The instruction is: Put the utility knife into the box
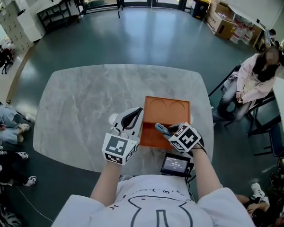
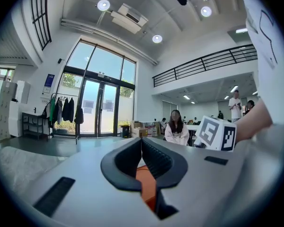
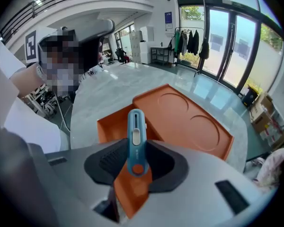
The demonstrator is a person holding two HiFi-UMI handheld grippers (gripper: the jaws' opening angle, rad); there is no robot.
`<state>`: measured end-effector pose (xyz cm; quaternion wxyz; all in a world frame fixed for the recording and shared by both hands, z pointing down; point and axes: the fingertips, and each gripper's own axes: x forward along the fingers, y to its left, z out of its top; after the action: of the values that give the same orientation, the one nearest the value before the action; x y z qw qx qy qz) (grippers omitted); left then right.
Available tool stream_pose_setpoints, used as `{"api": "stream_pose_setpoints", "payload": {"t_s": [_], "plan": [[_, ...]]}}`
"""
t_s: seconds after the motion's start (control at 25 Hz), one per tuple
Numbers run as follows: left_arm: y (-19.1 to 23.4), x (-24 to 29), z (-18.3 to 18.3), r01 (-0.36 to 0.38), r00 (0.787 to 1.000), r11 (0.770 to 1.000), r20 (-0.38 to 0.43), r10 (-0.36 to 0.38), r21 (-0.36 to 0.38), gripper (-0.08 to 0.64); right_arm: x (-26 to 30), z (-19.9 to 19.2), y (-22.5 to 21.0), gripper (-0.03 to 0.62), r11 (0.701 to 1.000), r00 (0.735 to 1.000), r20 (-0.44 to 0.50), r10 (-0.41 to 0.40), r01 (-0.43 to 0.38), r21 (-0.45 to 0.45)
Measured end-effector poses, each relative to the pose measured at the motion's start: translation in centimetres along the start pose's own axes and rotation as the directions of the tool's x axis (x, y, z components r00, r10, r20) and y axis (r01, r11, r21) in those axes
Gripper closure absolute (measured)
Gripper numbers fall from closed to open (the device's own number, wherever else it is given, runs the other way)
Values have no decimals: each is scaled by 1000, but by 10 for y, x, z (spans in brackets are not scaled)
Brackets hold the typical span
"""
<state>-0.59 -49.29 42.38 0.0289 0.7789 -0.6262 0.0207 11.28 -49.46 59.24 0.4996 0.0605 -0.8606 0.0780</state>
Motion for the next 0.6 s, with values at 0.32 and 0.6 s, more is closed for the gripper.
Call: {"api": "stream_pose_setpoints", "payload": {"t_s": [0.32,0.6], "plan": [[7,1,-8,-13,1000,1000,-21,13,-5,545,28,-14,3,456,999,997,-66,42,-43,-12],[10,4,-16,-19,999,1000,-42,19,-13,545,44,-26,3,456,998,992,-114,50,-53,-25]]}}
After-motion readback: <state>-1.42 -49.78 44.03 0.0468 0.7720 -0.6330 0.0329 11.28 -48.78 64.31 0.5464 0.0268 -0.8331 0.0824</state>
